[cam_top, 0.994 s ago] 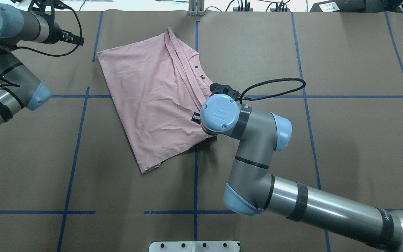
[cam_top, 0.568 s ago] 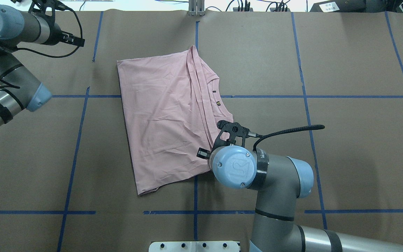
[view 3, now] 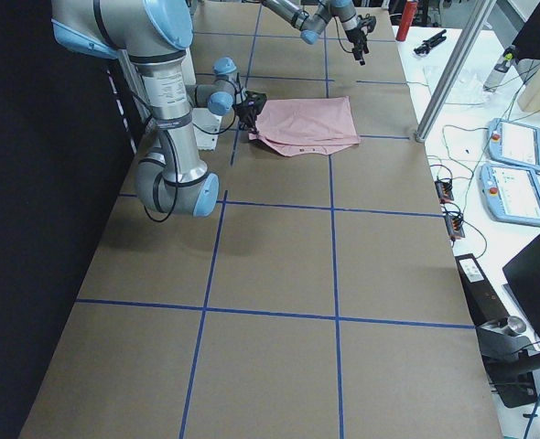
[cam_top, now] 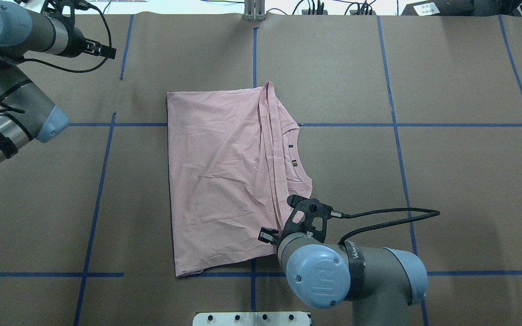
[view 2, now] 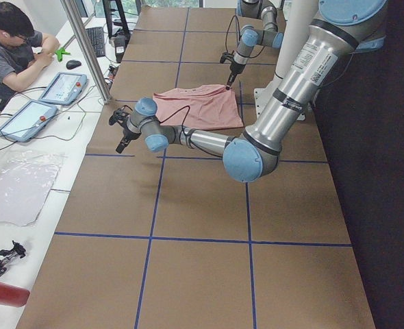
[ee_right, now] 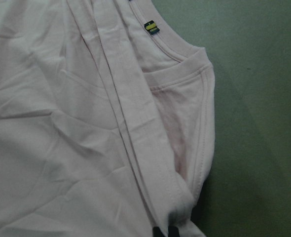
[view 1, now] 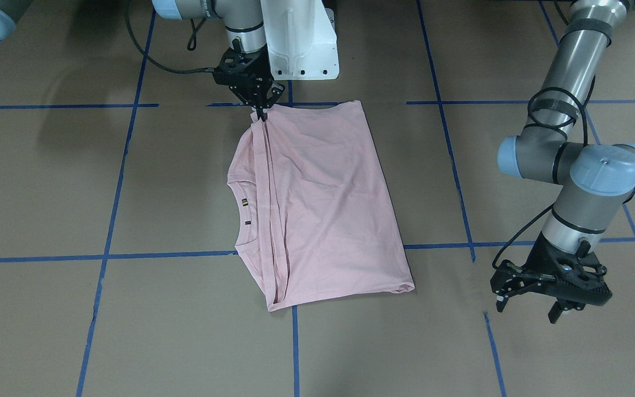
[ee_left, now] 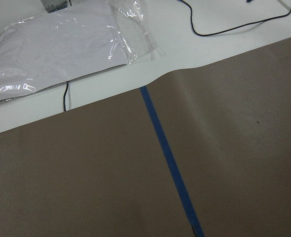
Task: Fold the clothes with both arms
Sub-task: 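Move the left gripper down to the shirt's corner nearest the robot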
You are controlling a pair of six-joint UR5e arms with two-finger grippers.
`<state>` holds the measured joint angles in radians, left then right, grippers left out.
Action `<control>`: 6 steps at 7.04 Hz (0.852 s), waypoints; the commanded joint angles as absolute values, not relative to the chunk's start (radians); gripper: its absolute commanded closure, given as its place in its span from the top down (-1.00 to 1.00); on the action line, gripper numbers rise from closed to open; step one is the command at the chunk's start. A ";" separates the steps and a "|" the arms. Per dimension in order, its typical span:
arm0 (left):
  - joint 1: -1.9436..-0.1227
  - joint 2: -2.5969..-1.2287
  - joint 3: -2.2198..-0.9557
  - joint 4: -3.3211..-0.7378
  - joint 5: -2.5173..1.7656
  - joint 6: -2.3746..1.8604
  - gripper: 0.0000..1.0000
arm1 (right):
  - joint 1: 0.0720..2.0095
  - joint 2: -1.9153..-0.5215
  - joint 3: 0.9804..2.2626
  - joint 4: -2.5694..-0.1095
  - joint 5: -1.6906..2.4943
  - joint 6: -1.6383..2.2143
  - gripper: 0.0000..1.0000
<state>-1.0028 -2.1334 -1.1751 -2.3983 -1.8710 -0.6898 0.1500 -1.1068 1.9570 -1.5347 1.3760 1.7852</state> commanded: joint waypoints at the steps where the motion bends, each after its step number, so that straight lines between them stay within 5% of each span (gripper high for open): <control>1: -0.926 -2.094 -1.352 -2.307 -1.930 -0.875 1.00 | 0.149 -1.179 2.051 -1.537 1.368 1.837 -1.00; 5: -0.563 -1.863 -1.942 -2.010 -1.812 -1.307 1.00 | 0.147 -1.173 2.074 -1.565 1.367 1.856 -1.00; 6: -0.460 -1.832 -1.998 -2.005 -1.737 -1.450 1.00 | 0.147 -1.173 2.072 -1.565 1.367 1.856 -1.00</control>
